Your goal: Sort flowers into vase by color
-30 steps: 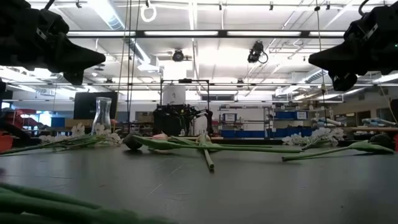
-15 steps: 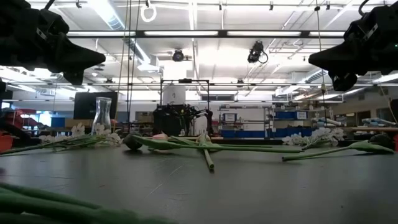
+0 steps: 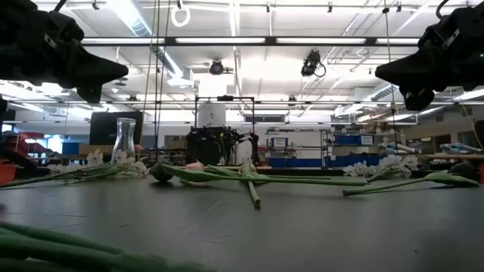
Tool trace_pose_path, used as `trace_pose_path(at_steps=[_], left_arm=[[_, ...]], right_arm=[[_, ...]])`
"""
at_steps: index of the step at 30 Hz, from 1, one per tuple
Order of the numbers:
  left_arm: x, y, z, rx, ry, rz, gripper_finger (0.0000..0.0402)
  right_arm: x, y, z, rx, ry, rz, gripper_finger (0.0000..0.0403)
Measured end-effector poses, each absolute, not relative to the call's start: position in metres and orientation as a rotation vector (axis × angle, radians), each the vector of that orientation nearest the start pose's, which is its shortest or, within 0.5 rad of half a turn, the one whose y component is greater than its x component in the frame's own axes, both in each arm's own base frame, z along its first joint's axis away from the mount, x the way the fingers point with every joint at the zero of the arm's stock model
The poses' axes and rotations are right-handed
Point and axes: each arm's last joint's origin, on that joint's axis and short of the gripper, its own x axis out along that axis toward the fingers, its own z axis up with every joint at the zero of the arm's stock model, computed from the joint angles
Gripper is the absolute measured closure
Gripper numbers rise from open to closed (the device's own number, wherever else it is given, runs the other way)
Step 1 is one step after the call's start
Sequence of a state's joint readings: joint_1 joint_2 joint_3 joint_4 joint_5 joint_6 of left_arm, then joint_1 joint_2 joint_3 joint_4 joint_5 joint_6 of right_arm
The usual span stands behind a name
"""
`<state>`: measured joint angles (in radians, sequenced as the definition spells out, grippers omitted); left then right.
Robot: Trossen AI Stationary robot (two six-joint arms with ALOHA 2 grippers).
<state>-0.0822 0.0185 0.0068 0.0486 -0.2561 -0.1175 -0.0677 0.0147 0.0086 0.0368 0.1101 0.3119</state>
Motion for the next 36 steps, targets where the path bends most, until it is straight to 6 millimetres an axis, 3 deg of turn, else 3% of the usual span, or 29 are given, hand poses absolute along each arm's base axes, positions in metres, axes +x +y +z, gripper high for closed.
trace_pose_path(at_steps=[18, 24, 36], left_arm=[[0.097, 0.0, 0.175, 0.002, -0.096, 0.19, 0.0374], [0.096, 0.0, 0.182, -0.027, -0.167, 0.19, 0.0374], [0.096, 0.0, 0.185, -0.051, -0.207, 0.188, 0.0374]], right_arm=[[0.097, -0.01, 0.169, 0.312, -0.058, -0.171, 0.0359], [0.097, -0.01, 0.169, 0.312, -0.06, -0.171, 0.0359], [0.095, -0.011, 0.186, 0.319, -0.242, -0.175, 0.0359]])
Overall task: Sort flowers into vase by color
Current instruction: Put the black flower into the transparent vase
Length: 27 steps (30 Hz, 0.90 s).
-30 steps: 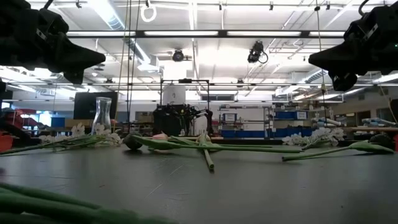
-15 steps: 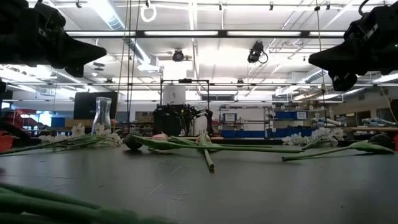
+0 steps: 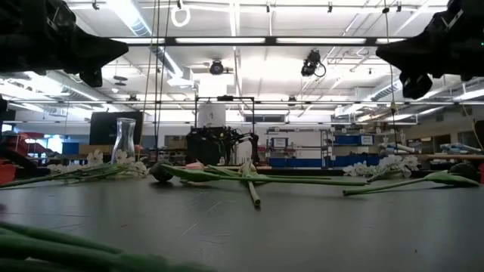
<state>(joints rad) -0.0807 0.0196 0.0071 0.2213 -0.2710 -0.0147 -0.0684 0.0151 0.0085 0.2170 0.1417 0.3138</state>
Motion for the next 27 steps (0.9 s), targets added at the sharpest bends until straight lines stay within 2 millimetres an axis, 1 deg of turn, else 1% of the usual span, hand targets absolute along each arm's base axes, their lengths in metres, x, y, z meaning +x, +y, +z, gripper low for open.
trace_pose_path(at_steps=[3, 6, 8, 10, 13, 15, 17, 19, 21, 24, 27], left_arm=[[0.096, 0.0, 0.185, -0.061, -0.208, 0.19, 0.0374], [0.095, 0.0, 0.186, -0.137, -0.222, 0.192, 0.0374], [0.095, 0.002, 0.186, -0.198, -0.23, 0.242, 0.0374], [0.094, 0.004, 0.186, -0.258, -0.244, 0.313, 0.0374], [0.093, 0.007, 0.186, -0.361, -0.285, 0.414, 0.0374], [0.092, 0.009, 0.186, -0.407, -0.304, 0.463, 0.0374], [0.092, 0.009, 0.187, -0.423, -0.313, 0.493, 0.0374], [0.091, 0.01, 0.187, -0.418, -0.303, 0.512, 0.0374], [0.091, 0.01, 0.191, -0.405, -0.297, 0.517, 0.0374], [0.09, 0.01, 0.202, -0.396, -0.313, 0.518, 0.0374], [0.092, 0.01, 0.206, -0.386, -0.29, 0.523, 0.0374]], right_arm=[[0.093, -0.014, 0.191, 0.39, -0.323, -0.282, 0.0359], [0.09, -0.018, 0.195, 0.57, -0.434, -0.395, 0.0359], [0.089, -0.02, 0.194, 0.707, -0.475, -0.446, 0.0359], [0.09, -0.021, 0.19, 0.818, -0.484, -0.481, 0.0359], [0.094, -0.022, 0.184, 0.932, -0.454, -0.49, 0.0359], [0.096, -0.022, 0.181, 0.986, -0.441, -0.495, 0.0359], [0.099, -0.022, 0.181, 1.004, -0.418, -0.507, 0.0359], [0.102, -0.022, 0.189, 1.009, -0.41, -0.511, 0.0359], [0.105, -0.023, 0.2, 1.002, -0.403, -0.519, 0.0359], [0.113, -0.025, 0.22, 0.976, -0.385, -0.541, 0.0356], [0.124, -0.028, 0.241, 0.953, -0.375, -0.576, 0.0345]])
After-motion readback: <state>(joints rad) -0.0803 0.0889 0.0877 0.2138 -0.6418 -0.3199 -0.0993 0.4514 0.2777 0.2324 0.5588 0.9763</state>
